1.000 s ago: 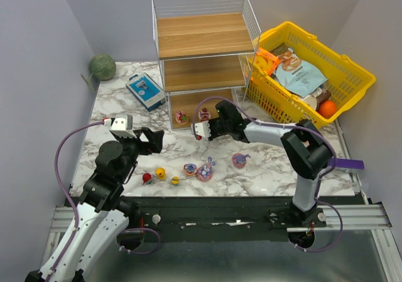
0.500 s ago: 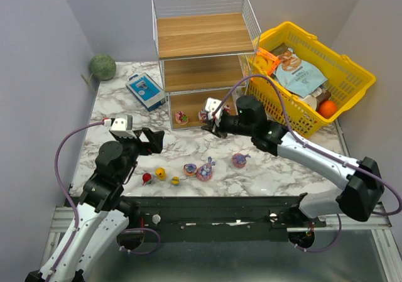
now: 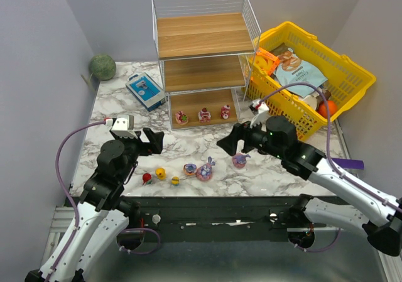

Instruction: Place and organize the plastic toys onto the shelf

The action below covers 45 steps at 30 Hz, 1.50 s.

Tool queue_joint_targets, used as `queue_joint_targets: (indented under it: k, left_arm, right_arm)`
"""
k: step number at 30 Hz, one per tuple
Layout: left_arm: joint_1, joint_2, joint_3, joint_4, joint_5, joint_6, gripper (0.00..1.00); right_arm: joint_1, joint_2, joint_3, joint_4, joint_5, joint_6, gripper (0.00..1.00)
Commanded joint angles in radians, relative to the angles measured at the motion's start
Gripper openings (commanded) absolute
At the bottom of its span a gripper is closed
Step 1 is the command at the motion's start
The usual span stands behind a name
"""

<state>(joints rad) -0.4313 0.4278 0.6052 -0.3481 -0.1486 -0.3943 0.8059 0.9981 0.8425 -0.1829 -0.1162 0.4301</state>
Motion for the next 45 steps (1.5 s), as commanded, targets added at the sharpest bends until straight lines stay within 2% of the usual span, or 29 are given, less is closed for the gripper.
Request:
queue_joint_targets:
  k: [1, 7, 14, 21, 25, 31, 40, 43, 45]
  left_arm:
    - [0.008, 0.002, 0.022, -0.034, -0.038, 0.021, 0.99]
    - [0.008, -0.003, 0.019, -0.035, -0.037, 0.018, 0.99]
    - [0.008, -0.003, 0.002, -0.019, -0.003, 0.017, 0.99]
    - [0.008, 0.012, 0.008, -0.02, -0.005, 0.02, 0.99]
    - [0.008, 0.014, 0.007, -0.02, -0.006, 0.02, 0.99]
    - [0.008, 0.025, 0.008, -0.02, -0.011, 0.02, 0.99]
    - [0.009, 0.022, 0.007, -0.023, -0.017, 0.021, 0.99]
    - [0.009, 0.025, 0.005, -0.02, -0.012, 0.021, 0.99]
    - [0.008, 0.028, 0.007, -0.022, -0.012, 0.021, 0.99]
  right_arm:
    - [0.001, -0.11, -0.052, -0.209, 0.298, 0.16, 1.0]
    - [0.001, -0.228, -0.158, -0.286, 0.455, 0.231, 0.97]
    - [0.052, -0.253, -0.325, -0.172, 0.463, 0.265, 0.87]
    - [0.107, -0.185, -0.437, -0.014, 0.538, 0.329, 0.76]
    - [0.114, -0.124, -0.46, 0.087, 0.569, 0.297, 0.75]
    - [0.122, -0.035, -0.491, 0.253, 0.602, 0.262, 0.67]
    - [0.125, 0.088, -0.471, 0.287, 0.655, 0.289, 0.62]
    - [0.125, 0.106, -0.479, 0.315, 0.65, 0.28, 0.56]
    - [0.125, 0.115, -0.477, 0.315, 0.65, 0.28, 0.47]
